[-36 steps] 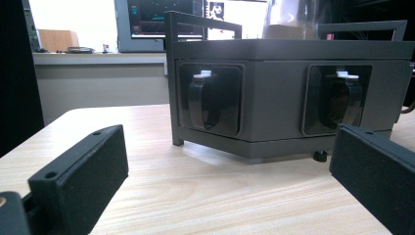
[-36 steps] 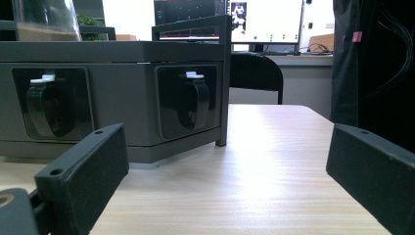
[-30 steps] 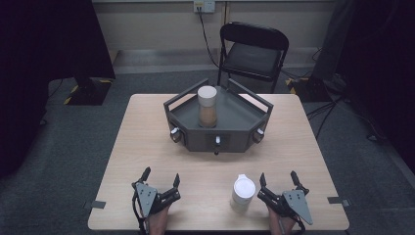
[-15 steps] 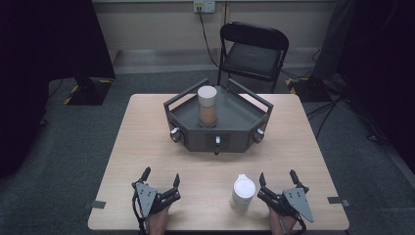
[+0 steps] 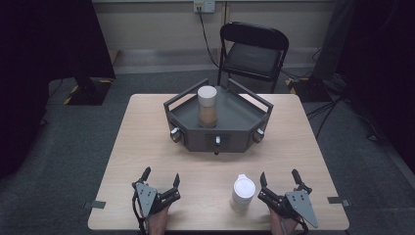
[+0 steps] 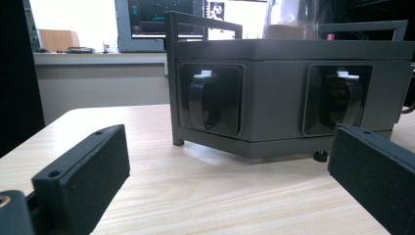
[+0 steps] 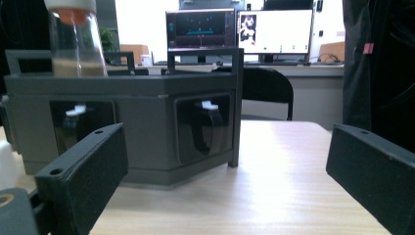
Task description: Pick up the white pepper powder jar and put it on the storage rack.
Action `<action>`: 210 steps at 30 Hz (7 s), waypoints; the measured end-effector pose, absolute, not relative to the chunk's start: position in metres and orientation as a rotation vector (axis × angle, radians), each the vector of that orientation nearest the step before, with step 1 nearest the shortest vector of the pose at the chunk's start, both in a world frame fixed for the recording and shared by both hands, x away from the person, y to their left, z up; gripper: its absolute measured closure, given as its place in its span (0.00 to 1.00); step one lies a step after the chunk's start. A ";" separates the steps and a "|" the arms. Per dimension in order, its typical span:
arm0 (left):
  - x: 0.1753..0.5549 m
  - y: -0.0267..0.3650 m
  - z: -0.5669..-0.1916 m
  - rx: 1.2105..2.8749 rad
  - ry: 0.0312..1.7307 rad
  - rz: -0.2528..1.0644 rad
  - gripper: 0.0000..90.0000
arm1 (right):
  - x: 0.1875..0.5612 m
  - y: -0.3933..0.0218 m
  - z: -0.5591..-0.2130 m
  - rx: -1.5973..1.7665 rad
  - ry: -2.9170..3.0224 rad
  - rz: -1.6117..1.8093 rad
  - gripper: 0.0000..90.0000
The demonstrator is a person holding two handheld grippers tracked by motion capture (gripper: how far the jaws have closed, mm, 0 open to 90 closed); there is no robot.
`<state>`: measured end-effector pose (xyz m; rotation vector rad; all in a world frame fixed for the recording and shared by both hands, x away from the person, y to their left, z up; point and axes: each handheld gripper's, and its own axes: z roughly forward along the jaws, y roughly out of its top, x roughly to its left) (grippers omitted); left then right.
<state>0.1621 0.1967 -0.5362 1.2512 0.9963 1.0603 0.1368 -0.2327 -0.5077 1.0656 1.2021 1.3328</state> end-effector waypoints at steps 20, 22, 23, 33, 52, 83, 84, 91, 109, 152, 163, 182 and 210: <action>0.162 0.198 -0.536 1.256 0.988 1.051 0.03 | 0.119 -0.220 -0.487 0.988 1.244 1.463 0.01; 0.162 0.198 -0.536 1.258 0.988 1.052 0.03 | 0.118 -0.217 -0.487 0.978 1.245 1.472 0.01; 0.162 0.198 -0.536 1.258 0.988 1.052 0.03 | 0.117 -0.215 -0.487 0.974 1.248 1.478 0.01; 0.162 0.198 -0.536 1.257 0.991 1.056 0.03 | 0.117 -0.206 -0.491 0.943 1.301 1.511 0.01; 0.162 0.195 -0.536 1.251 1.001 1.065 0.02 | 0.118 -0.201 -0.501 0.920 1.413 1.501 0.06; 0.162 0.195 -0.536 1.251 1.001 1.065 0.02 | 0.122 -0.208 -0.514 0.936 1.526 1.473 0.33; 0.162 0.195 -0.536 1.251 1.001 1.065 0.02 | 0.121 -0.207 -0.513 0.939 1.526 1.469 0.33; 0.162 0.195 -0.536 1.252 1.001 1.064 0.02 | 0.120 -0.205 -0.510 0.956 1.528 1.456 0.33; 0.162 0.196 -0.536 1.252 1.000 1.063 0.02 | 0.120 -0.202 -0.499 0.984 1.542 1.449 0.33; 0.162 0.196 -0.536 1.253 0.997 1.061 0.02 | 0.143 -0.208 -0.462 0.989 1.574 1.438 0.33; 0.162 0.196 -0.536 1.253 0.997 1.061 0.02 | 0.154 -0.211 -0.449 1.000 1.590 1.450 0.33; 0.162 0.196 -0.536 1.253 0.997 1.061 0.02 | 0.175 -0.214 -0.423 0.988 1.591 1.457 0.33; 0.162 0.196 -0.536 1.252 1.000 1.063 0.03 | 0.211 -0.209 -0.382 0.960 1.563 1.477 0.33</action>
